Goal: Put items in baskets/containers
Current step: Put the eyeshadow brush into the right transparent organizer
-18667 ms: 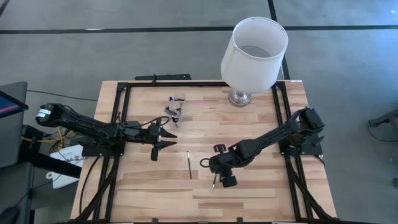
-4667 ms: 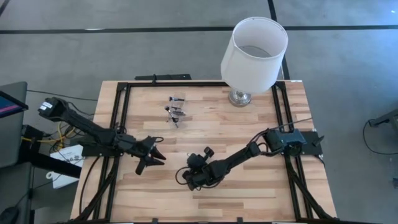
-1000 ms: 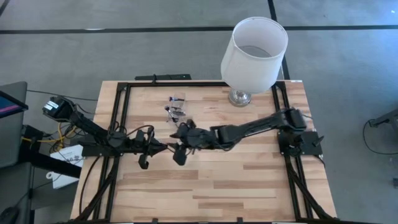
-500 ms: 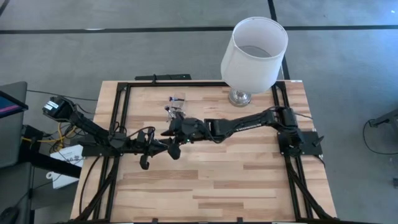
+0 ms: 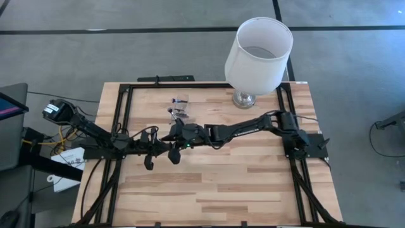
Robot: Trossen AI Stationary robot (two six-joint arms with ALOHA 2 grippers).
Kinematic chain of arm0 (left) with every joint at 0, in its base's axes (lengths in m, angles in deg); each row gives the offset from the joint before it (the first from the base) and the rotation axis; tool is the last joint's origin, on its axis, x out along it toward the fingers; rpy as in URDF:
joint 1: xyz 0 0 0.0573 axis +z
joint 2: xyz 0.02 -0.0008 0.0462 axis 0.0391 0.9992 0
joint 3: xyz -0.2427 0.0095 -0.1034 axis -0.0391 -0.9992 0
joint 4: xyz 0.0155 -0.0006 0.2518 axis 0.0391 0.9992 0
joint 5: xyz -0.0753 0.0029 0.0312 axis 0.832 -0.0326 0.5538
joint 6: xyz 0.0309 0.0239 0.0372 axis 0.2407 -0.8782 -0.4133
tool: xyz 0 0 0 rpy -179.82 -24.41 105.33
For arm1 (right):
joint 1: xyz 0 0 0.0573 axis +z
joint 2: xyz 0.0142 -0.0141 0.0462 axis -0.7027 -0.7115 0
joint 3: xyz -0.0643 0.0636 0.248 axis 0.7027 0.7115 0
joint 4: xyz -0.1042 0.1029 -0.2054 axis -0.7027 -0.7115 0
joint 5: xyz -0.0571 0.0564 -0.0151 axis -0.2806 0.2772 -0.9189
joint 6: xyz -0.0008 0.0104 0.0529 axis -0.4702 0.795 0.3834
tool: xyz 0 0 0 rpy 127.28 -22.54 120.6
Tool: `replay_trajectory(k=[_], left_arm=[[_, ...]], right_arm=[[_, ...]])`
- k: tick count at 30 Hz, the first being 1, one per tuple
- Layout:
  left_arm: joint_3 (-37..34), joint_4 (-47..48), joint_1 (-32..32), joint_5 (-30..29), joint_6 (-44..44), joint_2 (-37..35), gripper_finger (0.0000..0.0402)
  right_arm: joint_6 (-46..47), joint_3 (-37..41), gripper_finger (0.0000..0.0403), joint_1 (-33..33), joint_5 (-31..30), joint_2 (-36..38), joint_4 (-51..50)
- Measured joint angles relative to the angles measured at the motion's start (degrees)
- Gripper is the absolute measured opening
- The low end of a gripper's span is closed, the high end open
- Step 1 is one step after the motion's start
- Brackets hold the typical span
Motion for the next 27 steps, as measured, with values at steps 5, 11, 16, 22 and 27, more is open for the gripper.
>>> replay_trajectory(k=[5,11,16,22,27], left_arm=[[0.0,0.0,0.0,0.4,0.0,0.0,0.0013],[0.0,0.0,0.0,1.3,1.2,0.0,0.0013],[0.0,0.0,0.0,1.3,1.2,0.0,0.0013],[0.0,0.0,0.0,3.7,1.3,0.0,0.0021],[0.0,0.1,0.0,6.1,1.3,0.0,0.0042]], right_arm=[[-2.2,0.0,0.0116,0.0,0.0,0.6,0.5],[-2.4,0.0,0.0080,0.0,0.3,1.4,0.6],[-2.5,0.0,0.0045,0.0,2.2,1.1,-0.8],[-2.9,0.0,0.0015,0.0,2.4,1.0,-0.9],[-2.9,0.0,0.0014,0.1,2.6,1.0,-0.8]])
